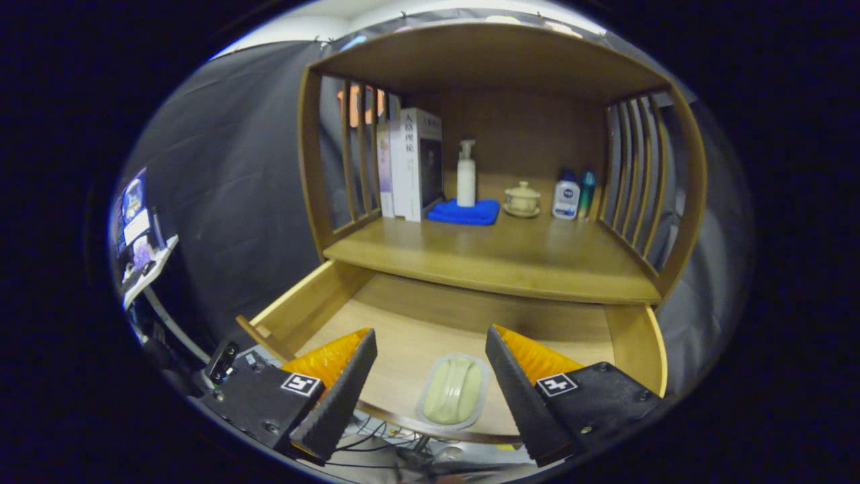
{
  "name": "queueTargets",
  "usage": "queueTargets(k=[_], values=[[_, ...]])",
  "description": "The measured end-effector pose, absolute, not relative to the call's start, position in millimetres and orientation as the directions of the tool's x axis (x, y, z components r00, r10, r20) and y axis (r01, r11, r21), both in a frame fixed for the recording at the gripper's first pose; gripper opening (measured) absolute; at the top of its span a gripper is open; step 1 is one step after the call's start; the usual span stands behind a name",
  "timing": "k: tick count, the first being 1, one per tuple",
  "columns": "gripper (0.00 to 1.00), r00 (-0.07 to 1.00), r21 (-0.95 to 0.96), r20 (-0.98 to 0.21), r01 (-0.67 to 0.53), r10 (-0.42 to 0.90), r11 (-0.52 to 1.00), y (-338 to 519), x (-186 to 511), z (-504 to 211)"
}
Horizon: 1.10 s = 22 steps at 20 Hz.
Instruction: Pull open the drawer, take out the items inside it, and place them on the countertop above the cabinet.
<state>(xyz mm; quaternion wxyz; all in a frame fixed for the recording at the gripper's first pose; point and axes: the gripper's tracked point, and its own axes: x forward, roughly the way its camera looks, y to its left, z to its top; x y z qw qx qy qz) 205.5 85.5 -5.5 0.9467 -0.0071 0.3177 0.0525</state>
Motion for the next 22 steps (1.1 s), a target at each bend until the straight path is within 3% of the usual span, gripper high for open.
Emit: queueTargets(k=[4, 7, 11, 16, 22], values=[[0.90, 0.576, 0.078, -0.812, -0.058, 0.097, 0.995, 84, 208, -59], [0.86, 0.487, 0.099, -0.868, -0.019, 0.096, 0.995, 83, 205, -94], [0.71, 0.470, 0.078, -0.881, 0.038, 0.051, 0.996, 65, 204, -102], [0.22, 0.503, 0.046, -0.864, 0.047, 0.016, 0.998, 56, 211, -102], [0.21, 0.550, 0.030, -0.835, 0.035, 0.006, 0.999, 52, 216, -83]])
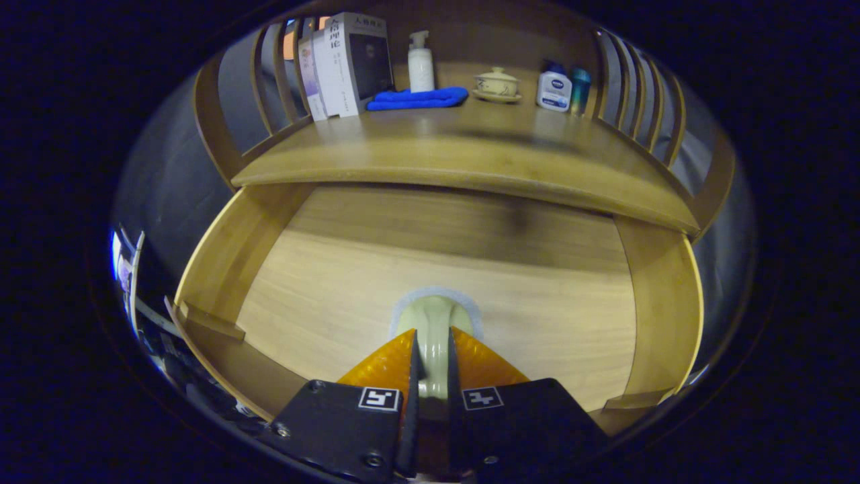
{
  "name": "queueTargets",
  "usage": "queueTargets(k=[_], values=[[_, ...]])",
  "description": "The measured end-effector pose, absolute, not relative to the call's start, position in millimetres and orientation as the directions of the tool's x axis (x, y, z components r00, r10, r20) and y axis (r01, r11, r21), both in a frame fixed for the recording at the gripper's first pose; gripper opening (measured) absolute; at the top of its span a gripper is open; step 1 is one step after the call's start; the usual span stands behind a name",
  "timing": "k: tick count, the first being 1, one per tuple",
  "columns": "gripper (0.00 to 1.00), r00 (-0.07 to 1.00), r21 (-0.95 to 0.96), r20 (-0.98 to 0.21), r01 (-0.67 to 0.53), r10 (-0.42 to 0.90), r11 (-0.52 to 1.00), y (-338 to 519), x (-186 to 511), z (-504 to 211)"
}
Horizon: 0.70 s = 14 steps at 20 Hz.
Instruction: Pull open the drawer, take out the items inside it, and place them on the countertop above the cabinet.
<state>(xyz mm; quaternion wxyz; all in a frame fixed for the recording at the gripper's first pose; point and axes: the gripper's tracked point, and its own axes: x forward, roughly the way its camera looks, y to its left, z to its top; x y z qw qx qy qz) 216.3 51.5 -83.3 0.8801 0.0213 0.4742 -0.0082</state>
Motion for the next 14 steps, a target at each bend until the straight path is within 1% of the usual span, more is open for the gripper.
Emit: queueTargets(k=[4, 7, 11, 14], values=[[0.21, 0.613, -0.026, -0.790, 0.005, -0.024, 1.000, 46, 221, -43], [0.21, 0.646, -0.031, -0.763, -0.005, -0.020, 1.000, 44, 225, -13], [0.21, 0.686, -0.040, -0.726, 0.025, -0.046, 0.999, 31, 243, 24], [0.21, 0.689, -0.029, -0.722, 0.065, -0.065, 0.998, 20, 263, 35]])
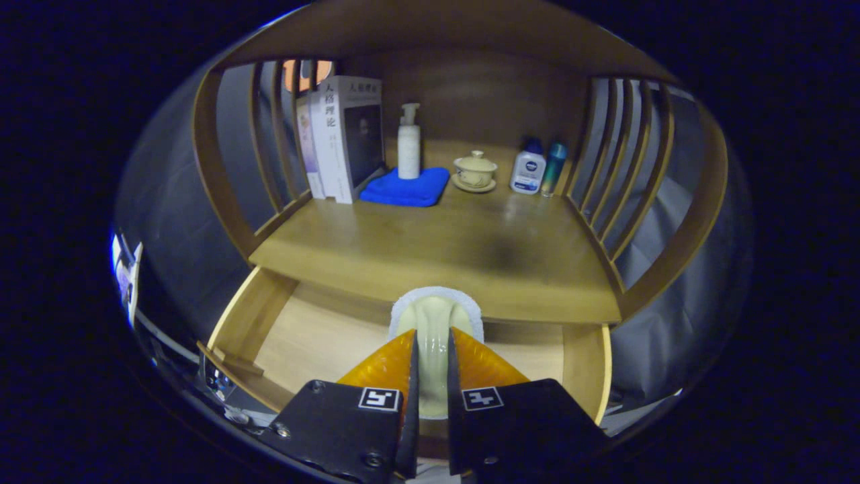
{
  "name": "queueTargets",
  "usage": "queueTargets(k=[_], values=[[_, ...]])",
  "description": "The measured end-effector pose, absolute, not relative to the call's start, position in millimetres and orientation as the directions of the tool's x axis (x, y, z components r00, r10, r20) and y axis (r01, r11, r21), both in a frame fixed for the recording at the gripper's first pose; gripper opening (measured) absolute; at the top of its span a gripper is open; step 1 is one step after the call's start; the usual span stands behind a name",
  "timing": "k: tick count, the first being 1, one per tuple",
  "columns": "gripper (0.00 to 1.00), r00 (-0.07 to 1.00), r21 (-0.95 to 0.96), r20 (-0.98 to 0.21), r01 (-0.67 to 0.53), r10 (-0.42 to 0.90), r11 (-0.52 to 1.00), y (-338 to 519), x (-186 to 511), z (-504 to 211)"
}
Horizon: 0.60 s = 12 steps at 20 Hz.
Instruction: Pull open the drawer, take out the items inside it, and place them on the countertop above the cabinet.
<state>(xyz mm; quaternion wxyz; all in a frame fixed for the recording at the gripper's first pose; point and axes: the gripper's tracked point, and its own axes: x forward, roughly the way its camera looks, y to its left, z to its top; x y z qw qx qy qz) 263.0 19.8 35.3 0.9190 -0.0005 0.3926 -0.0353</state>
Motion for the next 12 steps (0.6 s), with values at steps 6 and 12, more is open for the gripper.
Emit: queueTargets(k=[6, 12], values=[[0.20, 0.682, 0.035, -0.729, 0.120, -0.057, 0.992, 18, 314, 48], [0.21, 0.697, 0.059, -0.712, 0.178, -0.083, 0.982, 6, 360, 47]])
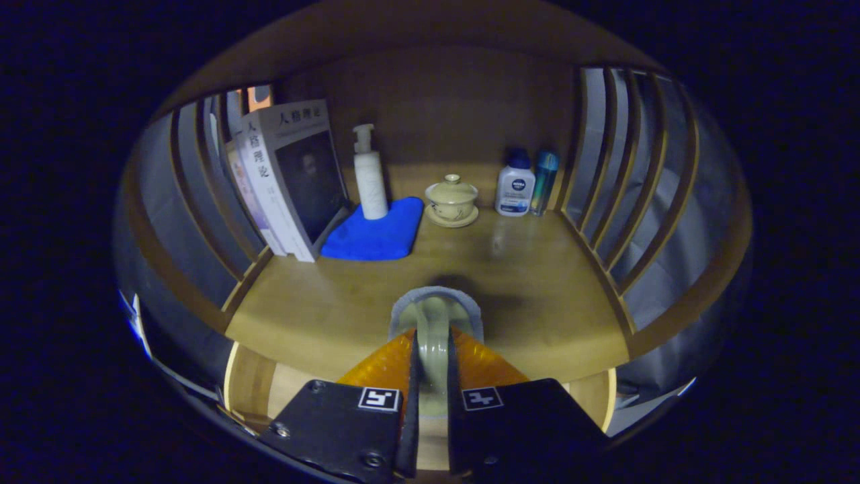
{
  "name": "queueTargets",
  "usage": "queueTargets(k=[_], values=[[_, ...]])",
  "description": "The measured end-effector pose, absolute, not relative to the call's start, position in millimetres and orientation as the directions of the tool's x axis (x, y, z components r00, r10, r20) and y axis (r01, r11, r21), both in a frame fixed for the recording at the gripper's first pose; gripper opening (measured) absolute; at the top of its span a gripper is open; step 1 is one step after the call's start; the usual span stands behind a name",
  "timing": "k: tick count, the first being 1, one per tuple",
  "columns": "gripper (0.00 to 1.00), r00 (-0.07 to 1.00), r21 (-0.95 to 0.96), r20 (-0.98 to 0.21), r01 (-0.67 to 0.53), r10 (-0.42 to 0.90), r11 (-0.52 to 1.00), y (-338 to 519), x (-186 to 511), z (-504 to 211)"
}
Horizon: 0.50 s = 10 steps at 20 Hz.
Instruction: Pull open the drawer, take out the items inside it, and place them on the countertop above the cabinet.
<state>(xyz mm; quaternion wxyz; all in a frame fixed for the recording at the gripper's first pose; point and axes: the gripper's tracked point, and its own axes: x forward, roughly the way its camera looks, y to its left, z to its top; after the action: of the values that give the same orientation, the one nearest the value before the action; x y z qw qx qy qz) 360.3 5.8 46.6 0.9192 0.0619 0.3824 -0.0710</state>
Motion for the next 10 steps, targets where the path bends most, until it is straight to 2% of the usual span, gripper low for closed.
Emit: queueTargets(k=[10], values=[[0.21, 0.722, 0.120, -0.690, 0.182, -0.050, 0.976, 4, 390, 26]])
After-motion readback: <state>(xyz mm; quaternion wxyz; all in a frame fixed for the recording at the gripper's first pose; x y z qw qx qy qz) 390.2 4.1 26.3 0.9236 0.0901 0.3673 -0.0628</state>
